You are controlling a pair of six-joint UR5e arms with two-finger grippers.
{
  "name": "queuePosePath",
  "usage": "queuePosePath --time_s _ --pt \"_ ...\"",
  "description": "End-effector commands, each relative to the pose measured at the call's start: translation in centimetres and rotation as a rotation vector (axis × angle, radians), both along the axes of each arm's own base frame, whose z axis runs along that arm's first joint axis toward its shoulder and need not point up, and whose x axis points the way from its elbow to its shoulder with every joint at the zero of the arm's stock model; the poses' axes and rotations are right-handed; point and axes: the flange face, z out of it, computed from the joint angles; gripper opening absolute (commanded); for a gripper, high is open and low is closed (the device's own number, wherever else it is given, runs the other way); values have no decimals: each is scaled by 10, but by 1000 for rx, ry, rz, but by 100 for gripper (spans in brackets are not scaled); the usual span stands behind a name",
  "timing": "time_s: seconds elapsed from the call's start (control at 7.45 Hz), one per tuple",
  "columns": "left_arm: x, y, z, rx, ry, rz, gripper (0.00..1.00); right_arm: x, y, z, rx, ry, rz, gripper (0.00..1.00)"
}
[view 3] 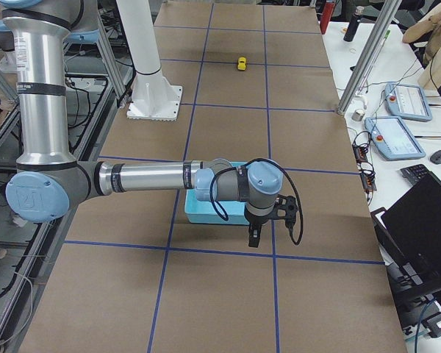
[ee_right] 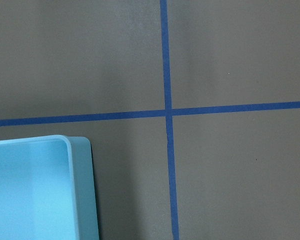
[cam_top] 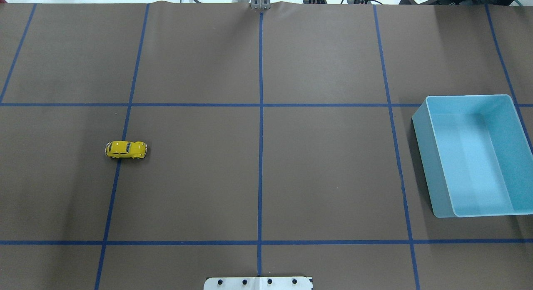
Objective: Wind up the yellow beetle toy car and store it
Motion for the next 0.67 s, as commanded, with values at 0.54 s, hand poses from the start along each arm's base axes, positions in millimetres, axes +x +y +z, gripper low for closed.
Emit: queuePosePath --time_s 0.54 --pt "2 -5 -6 7 0 4 100 2 0 -4 20 19 4 100"
